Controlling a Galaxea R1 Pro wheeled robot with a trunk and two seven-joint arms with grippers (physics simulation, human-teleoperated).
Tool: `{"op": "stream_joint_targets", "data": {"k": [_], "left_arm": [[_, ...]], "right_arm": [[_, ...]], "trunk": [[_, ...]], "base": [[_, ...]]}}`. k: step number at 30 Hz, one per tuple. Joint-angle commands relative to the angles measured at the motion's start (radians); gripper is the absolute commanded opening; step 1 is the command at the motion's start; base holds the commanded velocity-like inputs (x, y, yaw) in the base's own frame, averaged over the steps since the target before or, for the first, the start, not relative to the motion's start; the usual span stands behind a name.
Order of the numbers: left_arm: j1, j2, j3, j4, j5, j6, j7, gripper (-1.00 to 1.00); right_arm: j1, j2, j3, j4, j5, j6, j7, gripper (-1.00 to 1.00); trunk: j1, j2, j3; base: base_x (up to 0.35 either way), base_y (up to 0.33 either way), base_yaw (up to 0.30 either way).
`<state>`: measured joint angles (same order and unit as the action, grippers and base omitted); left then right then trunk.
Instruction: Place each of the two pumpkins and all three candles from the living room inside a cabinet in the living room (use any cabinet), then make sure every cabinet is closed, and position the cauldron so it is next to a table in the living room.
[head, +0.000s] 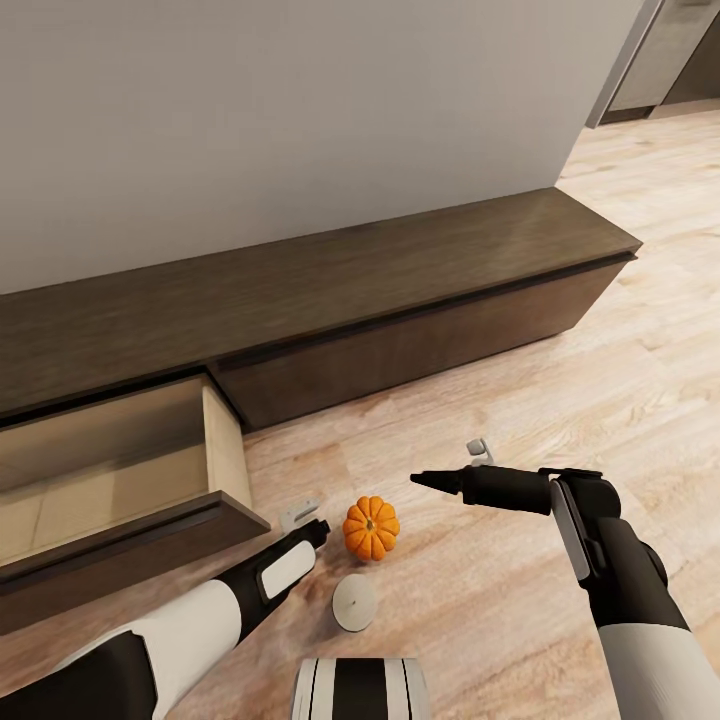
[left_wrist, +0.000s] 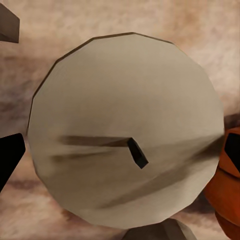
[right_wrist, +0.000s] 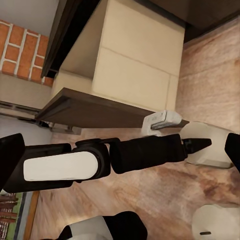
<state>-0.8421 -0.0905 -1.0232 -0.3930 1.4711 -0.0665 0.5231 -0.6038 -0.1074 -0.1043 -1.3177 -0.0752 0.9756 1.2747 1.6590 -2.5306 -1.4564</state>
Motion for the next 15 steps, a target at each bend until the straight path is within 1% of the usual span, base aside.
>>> {"op": "stream_joint_targets", "data": {"k": [1, 7, 13, 15], "left_arm": [[0.000, 0.000, 0.000, -0.001, 0.000, 0.000, 0.000, 1.00], [0.000, 0.000, 0.000, -0.001, 0.000, -0.001, 0.000, 1.00], [0.000, 0.000, 0.000, -0.001, 0.000, -0.001, 0.000, 1.00], [0.000, 0.000, 0.000, -0.001, 0.000, -0.001, 0.000, 1.00]], "right_arm": [[0.000, 0.000, 0.000, 0.000, 0.000, 0.000, 0.000, 1.00], [-0.001, 0.000, 0.000, 0.000, 0.000, 0.000, 0.000, 1.00], [-0.001, 0.000, 0.000, 0.000, 0.001, 0.000, -0.001, 1.00], [-0.001, 0.000, 0.000, 0.000, 0.001, 0.000, -0.001, 1.00]], "trunk": [[0.000, 0.000, 0.000], [0.000, 0.000, 0.000], [0.003, -0.001, -0.023], [0.003, -0.001, -0.023]], "base": [[0.000, 0.000, 0.000], [0.000, 0.000, 0.000], [0.000, 0.000, 0.000], [0.000, 0.000, 0.000]]}}
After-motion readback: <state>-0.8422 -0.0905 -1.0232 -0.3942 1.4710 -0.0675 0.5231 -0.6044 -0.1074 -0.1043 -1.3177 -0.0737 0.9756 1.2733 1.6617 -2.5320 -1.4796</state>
